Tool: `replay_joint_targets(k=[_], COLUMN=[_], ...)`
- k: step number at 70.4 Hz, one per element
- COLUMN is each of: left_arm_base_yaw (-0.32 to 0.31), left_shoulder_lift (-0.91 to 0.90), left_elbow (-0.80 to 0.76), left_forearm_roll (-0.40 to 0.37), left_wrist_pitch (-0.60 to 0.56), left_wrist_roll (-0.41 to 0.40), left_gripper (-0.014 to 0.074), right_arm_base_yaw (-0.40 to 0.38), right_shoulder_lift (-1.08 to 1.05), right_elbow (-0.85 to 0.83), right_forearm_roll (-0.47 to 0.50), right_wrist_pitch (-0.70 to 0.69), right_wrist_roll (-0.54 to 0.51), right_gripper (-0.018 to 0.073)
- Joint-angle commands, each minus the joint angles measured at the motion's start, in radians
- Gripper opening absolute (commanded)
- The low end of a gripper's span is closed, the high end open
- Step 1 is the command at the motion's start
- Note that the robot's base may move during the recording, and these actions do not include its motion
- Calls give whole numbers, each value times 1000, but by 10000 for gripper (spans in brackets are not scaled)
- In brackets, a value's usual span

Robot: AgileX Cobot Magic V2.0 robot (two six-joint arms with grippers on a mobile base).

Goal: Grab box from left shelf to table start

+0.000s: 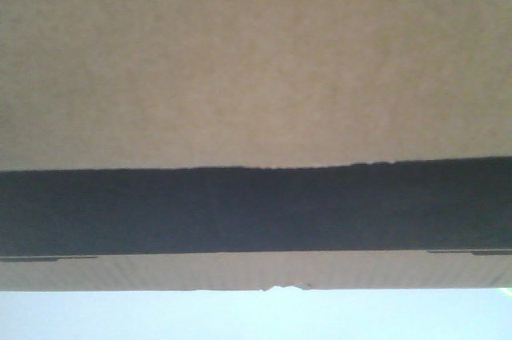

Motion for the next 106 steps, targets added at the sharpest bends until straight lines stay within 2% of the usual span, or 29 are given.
replay_joint_targets(k=[1, 106], left_arm_base_yaw=[-12, -12], left_shoulder_lift=[-10, -10], left_elbow=[-45, -42], left_forearm_roll=[-177, -177], left_wrist_pitch=[-152, -148], left_wrist_roll=[-13, -13], left_gripper=[-104, -104], right_arm_base_yaw=[-1, -1], right_shoulder_lift=[5, 7], right_elbow=[-27, -27], right_forearm_roll=[64, 64], right_wrist_pitch=[-115, -114], right_wrist_roll=[-17, -17], right_gripper=[57, 57])
